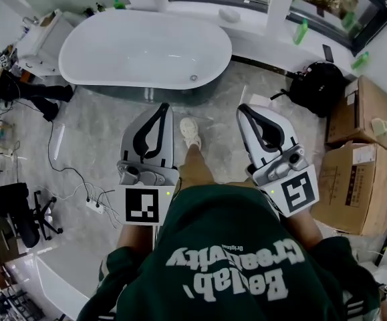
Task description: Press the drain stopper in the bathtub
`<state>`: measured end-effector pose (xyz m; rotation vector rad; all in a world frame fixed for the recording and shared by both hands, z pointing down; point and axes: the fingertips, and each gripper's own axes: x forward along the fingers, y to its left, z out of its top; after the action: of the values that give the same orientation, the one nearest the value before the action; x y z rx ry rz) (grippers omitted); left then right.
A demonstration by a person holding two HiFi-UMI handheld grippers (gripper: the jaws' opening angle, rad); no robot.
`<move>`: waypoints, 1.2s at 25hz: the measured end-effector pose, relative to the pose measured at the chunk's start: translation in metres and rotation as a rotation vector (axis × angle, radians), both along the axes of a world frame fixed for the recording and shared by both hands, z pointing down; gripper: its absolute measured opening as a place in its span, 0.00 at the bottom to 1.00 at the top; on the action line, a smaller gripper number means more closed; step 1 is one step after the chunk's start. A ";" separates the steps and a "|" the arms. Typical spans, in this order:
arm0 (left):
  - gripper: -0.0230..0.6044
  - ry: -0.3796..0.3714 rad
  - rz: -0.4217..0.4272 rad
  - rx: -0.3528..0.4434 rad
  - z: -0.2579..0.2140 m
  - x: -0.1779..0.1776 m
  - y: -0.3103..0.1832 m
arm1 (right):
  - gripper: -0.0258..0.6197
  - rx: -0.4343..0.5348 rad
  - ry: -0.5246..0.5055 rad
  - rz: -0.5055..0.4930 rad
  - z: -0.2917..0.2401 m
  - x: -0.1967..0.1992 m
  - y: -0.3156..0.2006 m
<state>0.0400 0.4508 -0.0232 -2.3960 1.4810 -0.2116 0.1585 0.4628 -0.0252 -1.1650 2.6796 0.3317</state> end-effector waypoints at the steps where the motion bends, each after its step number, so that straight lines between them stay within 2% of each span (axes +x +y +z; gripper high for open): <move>1: 0.05 -0.004 0.001 0.000 0.002 -0.001 -0.008 | 0.06 -0.008 -0.001 0.003 0.002 0.000 -0.008; 7: 0.05 0.007 0.016 -0.018 0.007 -0.012 -0.060 | 0.06 -0.020 0.005 0.021 0.008 -0.014 -0.057; 15: 0.05 0.004 0.041 -0.061 0.008 -0.029 -0.143 | 0.06 -0.094 0.017 0.044 0.015 -0.029 -0.140; 24: 0.05 -0.029 0.082 -0.113 0.023 -0.055 -0.262 | 0.06 -0.169 0.037 0.086 0.042 -0.059 -0.251; 30: 0.05 -0.008 0.112 -0.128 0.020 -0.072 -0.351 | 0.06 -0.211 0.028 0.136 0.042 -0.078 -0.333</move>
<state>-0.0324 0.1002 -0.0028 -2.5668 1.3628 -0.2979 0.0803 0.1293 0.0172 -1.4164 2.7177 0.0858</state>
